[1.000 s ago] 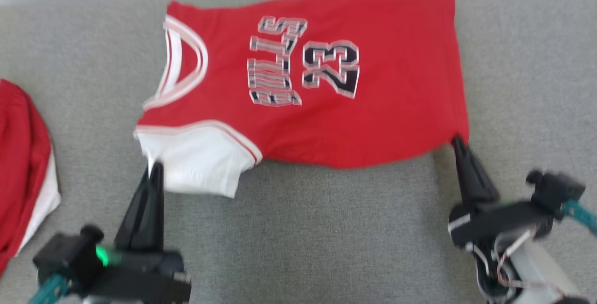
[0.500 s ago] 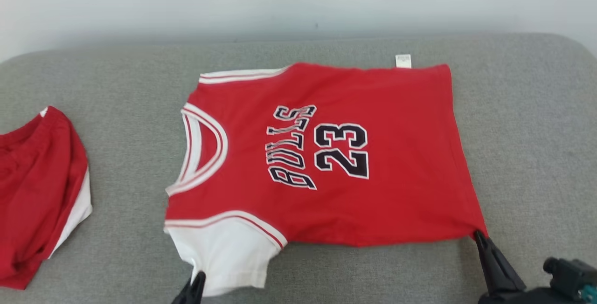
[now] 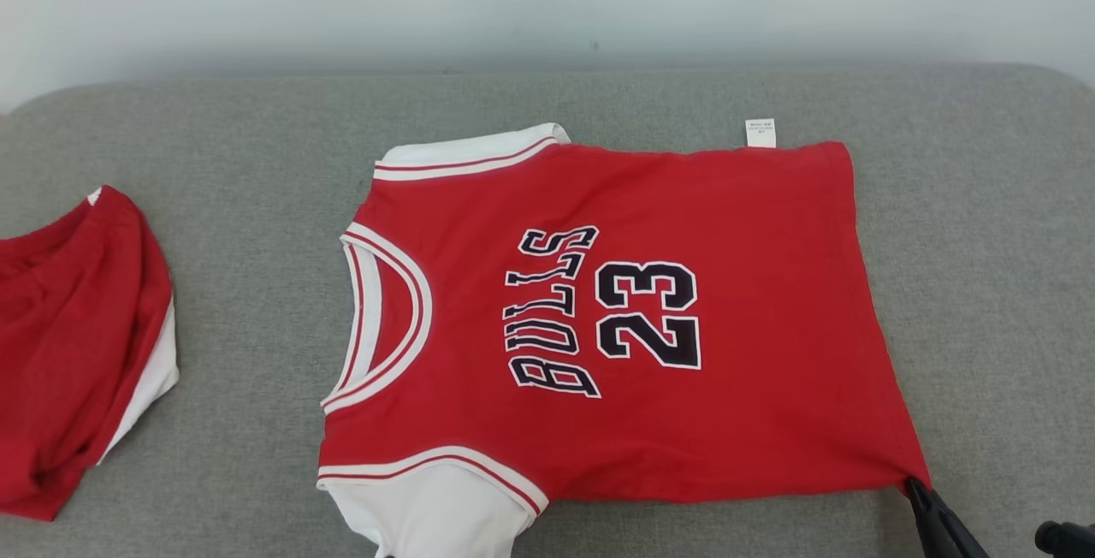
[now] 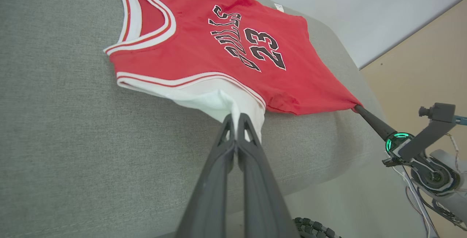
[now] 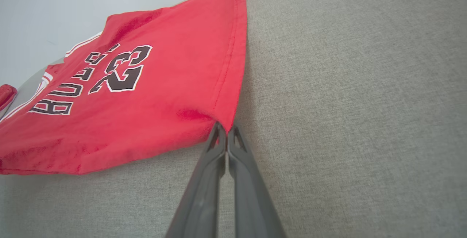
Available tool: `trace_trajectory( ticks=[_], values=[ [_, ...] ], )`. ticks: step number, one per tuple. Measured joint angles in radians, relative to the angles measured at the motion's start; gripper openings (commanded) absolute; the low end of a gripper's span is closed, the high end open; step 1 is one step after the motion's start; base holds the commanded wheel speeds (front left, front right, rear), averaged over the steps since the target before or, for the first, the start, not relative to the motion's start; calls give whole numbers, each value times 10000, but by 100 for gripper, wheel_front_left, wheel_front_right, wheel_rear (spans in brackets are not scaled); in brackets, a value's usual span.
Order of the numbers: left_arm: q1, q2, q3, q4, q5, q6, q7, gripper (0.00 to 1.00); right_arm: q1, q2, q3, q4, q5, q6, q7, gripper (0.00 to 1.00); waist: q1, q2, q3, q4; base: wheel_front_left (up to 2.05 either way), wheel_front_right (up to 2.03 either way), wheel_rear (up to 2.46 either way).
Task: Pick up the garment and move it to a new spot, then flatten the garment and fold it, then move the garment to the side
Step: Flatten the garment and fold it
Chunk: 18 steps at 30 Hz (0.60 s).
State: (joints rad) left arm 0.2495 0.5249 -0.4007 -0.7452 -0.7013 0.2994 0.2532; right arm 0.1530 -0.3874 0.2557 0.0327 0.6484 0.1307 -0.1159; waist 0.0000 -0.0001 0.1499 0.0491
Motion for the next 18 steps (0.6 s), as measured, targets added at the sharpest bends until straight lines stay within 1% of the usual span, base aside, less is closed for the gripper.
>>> trace_trajectory(
  ticks=[4,7,15,18],
  values=[
    [-151,35,184,186,-84,-157,-84,0,-24,217,-198,-479,-234,0,546,0,0,1,263,-127,0,0,0],
    [-568,10,330,374,-113,-270,-182,0,-258,343,-291,-759,-307,0,941,0,1,1,448,-227,0,0,0],
    [-2049,-71,709,1072,-313,-706,-244,0,-1167,631,-779,-1522,-408,0,2456,0,1,2,927,-550,0,0,0],
    [-2765,-261,802,1488,-525,-878,-257,0,-1662,727,-995,-1638,-357,0,3028,0,1,2,1160,-627,0,0,0]
  ],
)
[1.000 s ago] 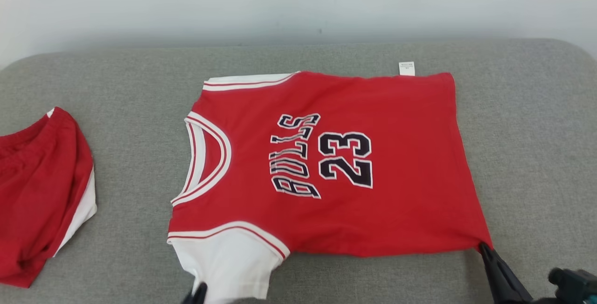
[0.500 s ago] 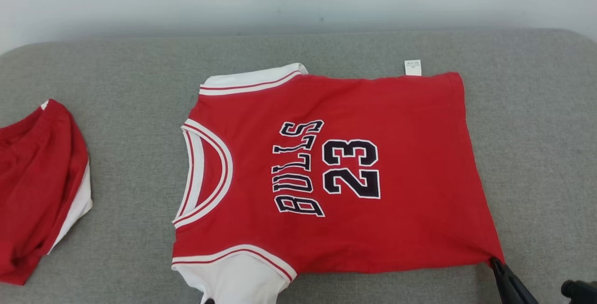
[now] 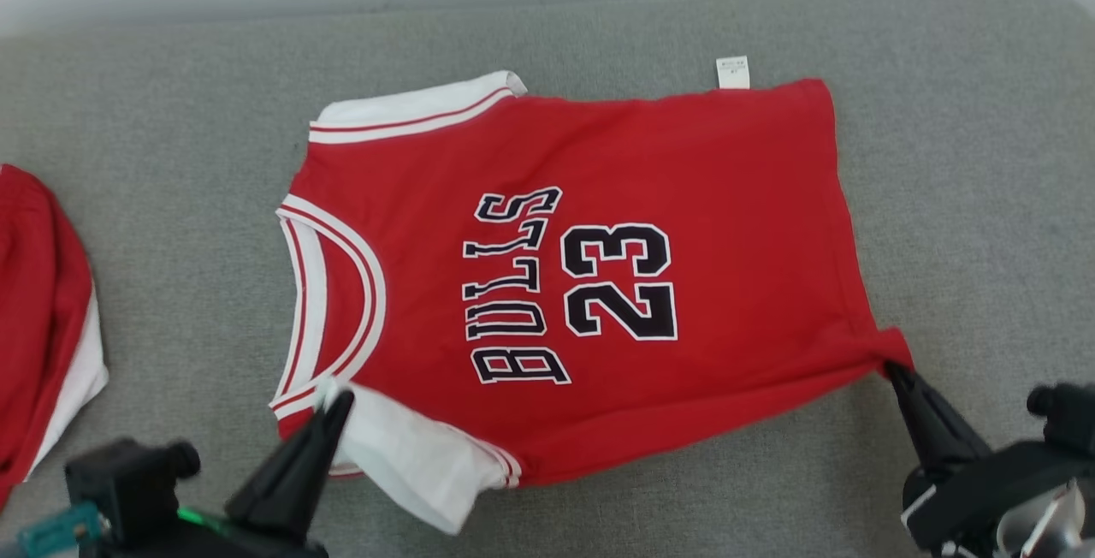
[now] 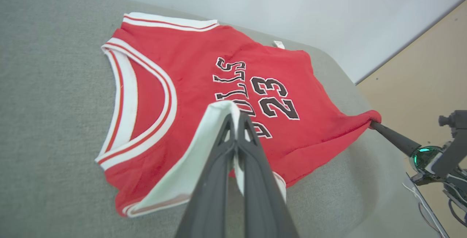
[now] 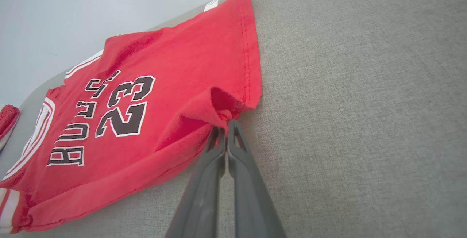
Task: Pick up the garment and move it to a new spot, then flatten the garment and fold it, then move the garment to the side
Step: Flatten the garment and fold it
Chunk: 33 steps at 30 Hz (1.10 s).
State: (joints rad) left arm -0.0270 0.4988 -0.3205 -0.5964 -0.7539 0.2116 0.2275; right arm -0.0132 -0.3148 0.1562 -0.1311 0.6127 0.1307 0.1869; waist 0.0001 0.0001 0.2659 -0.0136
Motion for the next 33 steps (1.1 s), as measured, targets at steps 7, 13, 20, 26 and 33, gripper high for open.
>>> trace_trajectory(
  ticks=[7,13,20,26,33],
  values=[
    [-1645,-493,215,1453,-186,-253,-274,0,-1267,136,-242,311,-27,0,913,0,1,1,601,-117,0,0,0],
    [-2559,-961,276,2387,-173,-443,-834,0,-1967,245,-284,698,77,0,1177,0,1,1,1042,-188,0,0,0],
    [-3476,-1308,303,3348,178,-522,-1534,0,-2535,349,-378,811,270,0,1490,0,1,1,1412,-231,0,0,0],
    [-4054,-1546,291,4320,495,-529,-2029,0,-2982,445,-293,1083,456,0,1546,0,0,1,1562,-286,0,0,0],
    [-4550,-1896,230,5336,623,-669,-2631,0,-3267,433,-119,1300,656,0,1020,100,0,1,1624,-296,0,0,0]
  ],
)
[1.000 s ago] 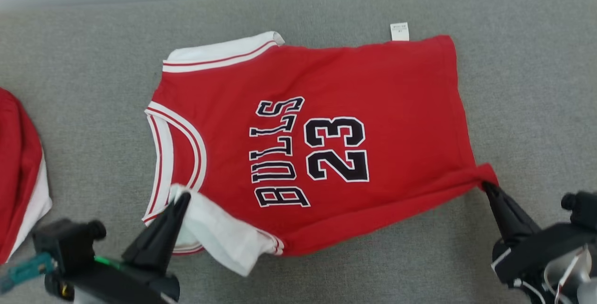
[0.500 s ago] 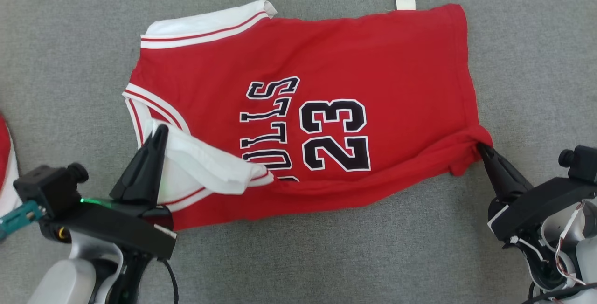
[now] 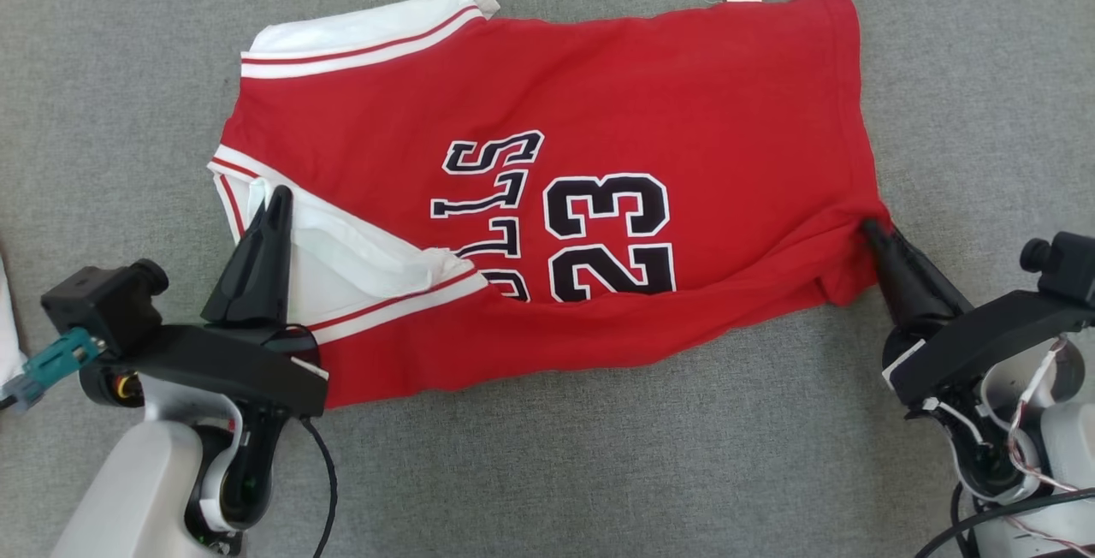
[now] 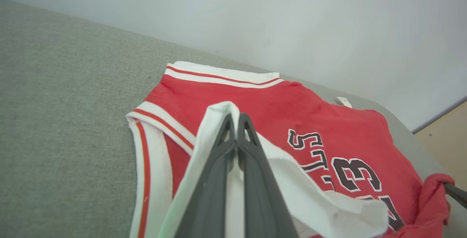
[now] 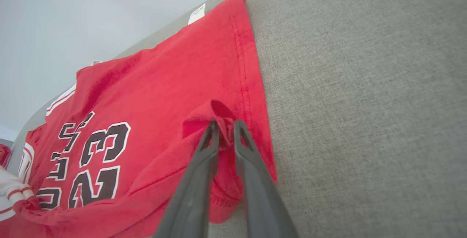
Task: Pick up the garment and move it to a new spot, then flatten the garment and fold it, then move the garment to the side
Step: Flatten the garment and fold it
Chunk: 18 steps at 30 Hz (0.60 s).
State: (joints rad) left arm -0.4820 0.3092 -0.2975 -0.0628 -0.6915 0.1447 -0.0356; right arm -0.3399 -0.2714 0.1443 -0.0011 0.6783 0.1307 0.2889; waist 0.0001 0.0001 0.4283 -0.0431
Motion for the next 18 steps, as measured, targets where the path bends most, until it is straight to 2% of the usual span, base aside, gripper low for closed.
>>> trace_trajectory(
  ticks=[2,3,4,8,12,18],
  values=[
    [-82,-29,-52,301,67,8,-50,3,5,-6,128,71,48,0,-186,100,-1,0,-4,-16,0,0,0],
    [-94,-61,-48,395,69,10,-123,38,9,-8,153,63,81,0,-360,100,-1,0,-10,-21,0,0,0],
    [-105,-105,-50,483,73,31,-196,100,17,-19,186,52,94,0,-520,100,-1,0,-17,-27,0,0,0],
    [-93,-146,-48,591,477,270,-683,100,316,-86,224,-44,-31,0,-1473,100,-1,0,-78,-39,0,0,0],
    [132,-136,113,466,1057,834,-1440,100,779,-73,267,-161,-399,0,-2723,100,-1,-1,-209,-58,0,0,0],
    [895,134,276,-29,1873,1544,-1858,100,1226,247,50,-255,-1745,0,-4817,100,-2,0,-492,-163,0,0,0]
  ],
)
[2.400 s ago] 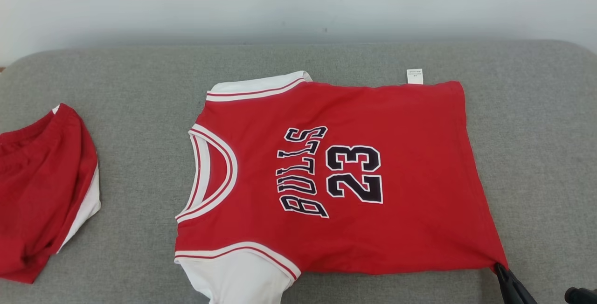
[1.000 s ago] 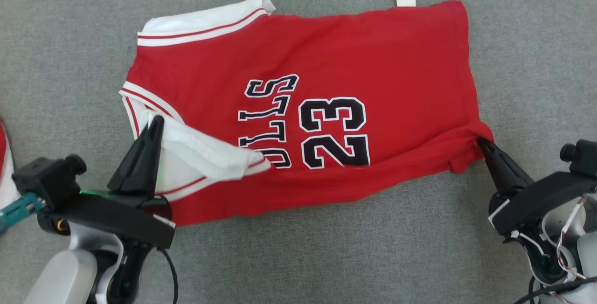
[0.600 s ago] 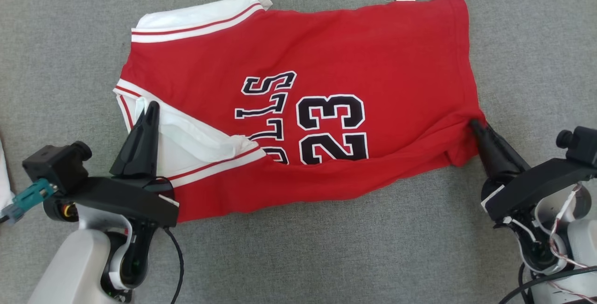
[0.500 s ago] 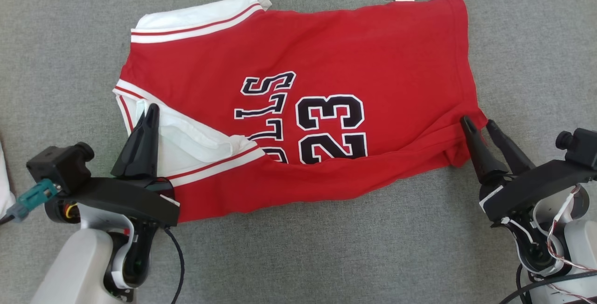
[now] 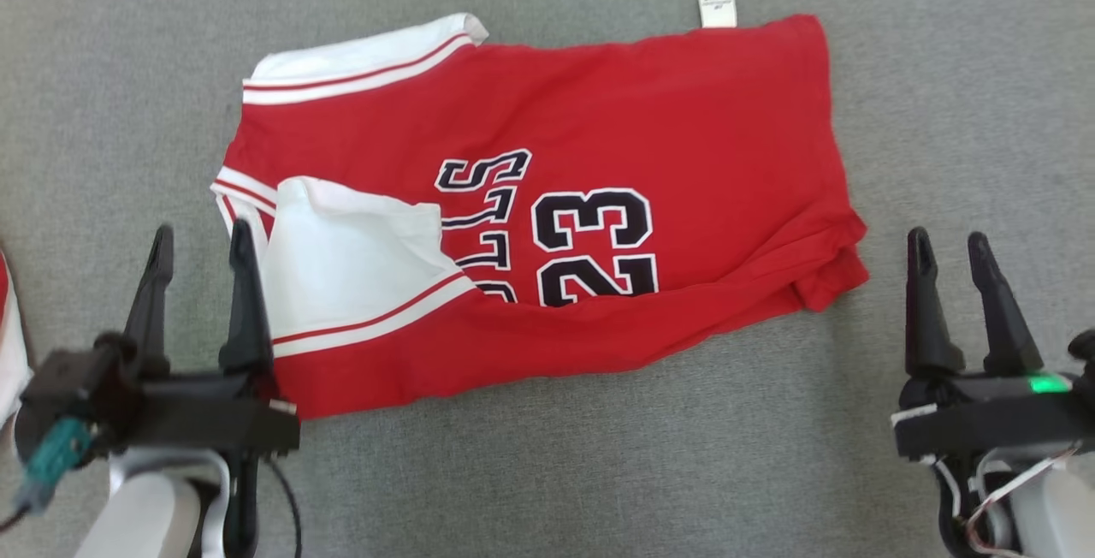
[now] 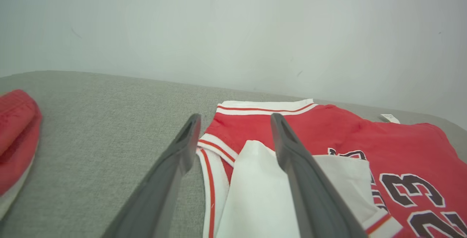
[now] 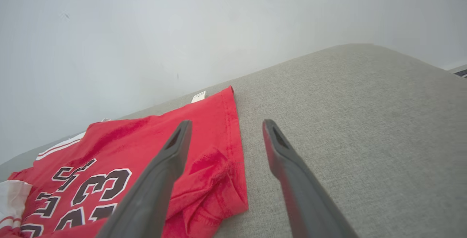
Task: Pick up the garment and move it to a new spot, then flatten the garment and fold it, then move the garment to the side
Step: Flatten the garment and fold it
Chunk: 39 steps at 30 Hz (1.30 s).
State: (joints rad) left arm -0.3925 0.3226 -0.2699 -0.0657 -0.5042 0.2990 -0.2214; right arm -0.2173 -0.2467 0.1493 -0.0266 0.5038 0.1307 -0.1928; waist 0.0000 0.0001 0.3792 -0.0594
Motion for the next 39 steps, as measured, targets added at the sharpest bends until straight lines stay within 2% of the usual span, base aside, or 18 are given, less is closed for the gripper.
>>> trace_trajectory(
  ticks=[3,12,26,39],
  values=[
    [521,171,13,-251,311,303,-84,100,156,151,31,27,-585,0,-380,100,0,0,-201,-67,0,0,0],
    [1941,357,-174,-616,863,901,-148,100,843,240,15,291,-1778,0,-629,100,-1,-1,-820,-125,0,0,0],
    [2993,364,-476,-709,926,1112,10,100,1735,537,-21,704,-2247,0,-591,100,-2,-2,-1696,113,0,0,0],
    [2789,318,-729,-522,924,1080,222,100,1456,539,-50,880,-2192,0,-245,100,0,-2,-1563,151,0,0,0]
  ],
)
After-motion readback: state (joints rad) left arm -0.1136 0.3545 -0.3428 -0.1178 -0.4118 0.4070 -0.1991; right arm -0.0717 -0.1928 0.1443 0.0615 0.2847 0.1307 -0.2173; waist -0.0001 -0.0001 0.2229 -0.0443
